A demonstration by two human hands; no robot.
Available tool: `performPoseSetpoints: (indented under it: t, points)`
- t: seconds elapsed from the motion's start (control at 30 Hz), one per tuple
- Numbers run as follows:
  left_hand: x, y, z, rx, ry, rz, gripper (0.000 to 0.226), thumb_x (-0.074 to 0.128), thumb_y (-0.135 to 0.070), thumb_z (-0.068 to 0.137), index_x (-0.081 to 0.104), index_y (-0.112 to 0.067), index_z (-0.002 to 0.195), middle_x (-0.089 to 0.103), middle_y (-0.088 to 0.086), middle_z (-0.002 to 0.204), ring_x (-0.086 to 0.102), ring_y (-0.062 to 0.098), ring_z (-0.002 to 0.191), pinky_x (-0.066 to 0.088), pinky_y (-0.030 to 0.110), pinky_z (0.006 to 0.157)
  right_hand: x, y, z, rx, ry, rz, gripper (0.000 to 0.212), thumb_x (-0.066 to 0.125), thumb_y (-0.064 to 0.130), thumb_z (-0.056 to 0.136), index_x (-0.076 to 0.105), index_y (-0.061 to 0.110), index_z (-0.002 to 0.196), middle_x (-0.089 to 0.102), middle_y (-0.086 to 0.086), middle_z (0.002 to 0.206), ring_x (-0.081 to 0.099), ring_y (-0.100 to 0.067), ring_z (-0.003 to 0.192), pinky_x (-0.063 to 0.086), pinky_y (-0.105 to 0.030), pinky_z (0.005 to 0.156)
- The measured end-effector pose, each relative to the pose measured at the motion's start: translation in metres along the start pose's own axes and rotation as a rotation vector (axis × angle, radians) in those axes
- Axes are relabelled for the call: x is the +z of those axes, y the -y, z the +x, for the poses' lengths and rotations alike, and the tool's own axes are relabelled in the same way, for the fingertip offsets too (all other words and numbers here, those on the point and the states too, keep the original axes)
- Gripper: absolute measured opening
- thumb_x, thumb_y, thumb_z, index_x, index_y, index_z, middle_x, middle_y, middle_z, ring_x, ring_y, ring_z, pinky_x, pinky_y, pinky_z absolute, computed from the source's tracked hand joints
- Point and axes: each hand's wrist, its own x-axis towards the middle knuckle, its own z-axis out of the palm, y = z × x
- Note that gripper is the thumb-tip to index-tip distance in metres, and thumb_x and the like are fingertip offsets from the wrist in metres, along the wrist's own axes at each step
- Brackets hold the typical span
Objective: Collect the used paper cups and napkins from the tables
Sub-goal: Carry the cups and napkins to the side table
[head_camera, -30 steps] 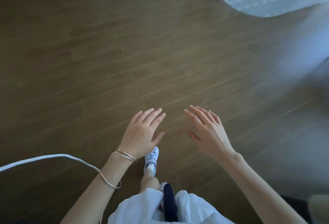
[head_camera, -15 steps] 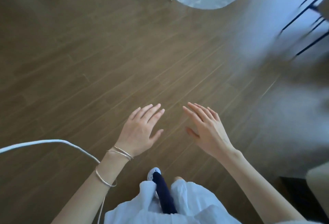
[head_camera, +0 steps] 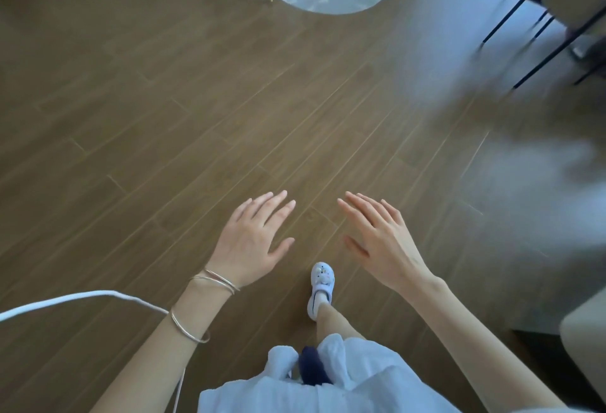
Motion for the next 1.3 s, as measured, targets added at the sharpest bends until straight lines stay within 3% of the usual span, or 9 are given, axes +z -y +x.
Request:
performPoseSetpoints:
  t: [0.37, 0.57, 0.8, 0.97, 1.13, 1.3]
  points:
    - [-0.023, 0.011, 0.196, -0.012, -0.029, 0.004, 0.058, 0.045, -0.045, 0.091, 0.033, -0.021, 0.142, 0.031, -0.001, 0.15, 0.026, 0.019, 0.138, 0.023, 0.04, 0.113, -0.054, -0.13, 0.167, -0.052, -0.039, 0.017, 0.052, 0.067, 0.021, 0.083, 0.051, 0.013, 0.131, 0.052, -0.006, 0.135, 0.045, -0.024, 0.127, 0.034, -0.051, 0.104]
    - [-0.023, 0.03, 0.268, -0.002, -0.002, 0.003, 0.057, 0.051, -0.042, 0.089, 0.038, -0.019, 0.139, 0.037, 0.001, 0.146, 0.031, 0.021, 0.136, 0.027, 0.04, 0.111, -0.052, -0.17, 0.225, -0.039, -0.054, 0.033, 0.049, 0.066, 0.024, 0.085, 0.052, 0.013, 0.131, 0.053, -0.007, 0.134, 0.047, -0.024, 0.126, 0.036, -0.05, 0.102]
    - [-0.022, 0.077, 0.386, 0.054, -0.008, -0.015, 0.057, 0.059, -0.039, 0.086, 0.045, -0.016, 0.136, 0.042, 0.004, 0.143, 0.039, 0.024, 0.132, 0.033, 0.043, 0.107, -0.039, -0.223, 0.322, 0.013, -0.023, 0.012, 0.053, 0.067, 0.024, 0.083, 0.05, 0.014, 0.132, 0.05, -0.005, 0.137, 0.045, -0.024, 0.128, 0.033, -0.049, 0.105]
    - [-0.047, 0.127, 0.486, 0.081, -0.01, 0.012, 0.058, 0.051, -0.043, 0.089, 0.037, -0.019, 0.14, 0.035, 0.002, 0.148, 0.03, 0.021, 0.136, 0.026, 0.041, 0.111, -0.053, -0.254, 0.423, 0.036, -0.037, -0.016, 0.056, 0.069, 0.019, 0.081, 0.049, 0.013, 0.133, 0.049, -0.006, 0.138, 0.043, -0.025, 0.129, 0.034, -0.051, 0.105]
    - [-0.075, 0.168, 0.572, 0.108, -0.043, 0.025, 0.058, 0.051, -0.043, 0.089, 0.038, -0.018, 0.14, 0.036, 0.004, 0.147, 0.032, 0.023, 0.135, 0.027, 0.042, 0.111, -0.061, -0.277, 0.514, 0.018, -0.132, -0.02, 0.057, 0.071, 0.021, 0.081, 0.049, 0.014, 0.133, 0.051, -0.006, 0.136, 0.044, -0.025, 0.129, 0.035, -0.051, 0.104]
    - [-0.078, 0.19, 0.621, 0.114, 0.003, 0.016, 0.058, 0.049, -0.044, 0.09, 0.038, -0.018, 0.14, 0.036, 0.004, 0.147, 0.031, 0.022, 0.136, 0.028, 0.043, 0.11, -0.055, -0.303, 0.566, 0.028, -0.119, -0.014, 0.058, 0.071, 0.022, 0.081, 0.048, 0.014, 0.134, 0.049, -0.007, 0.137, 0.042, -0.025, 0.13, 0.034, -0.051, 0.104]
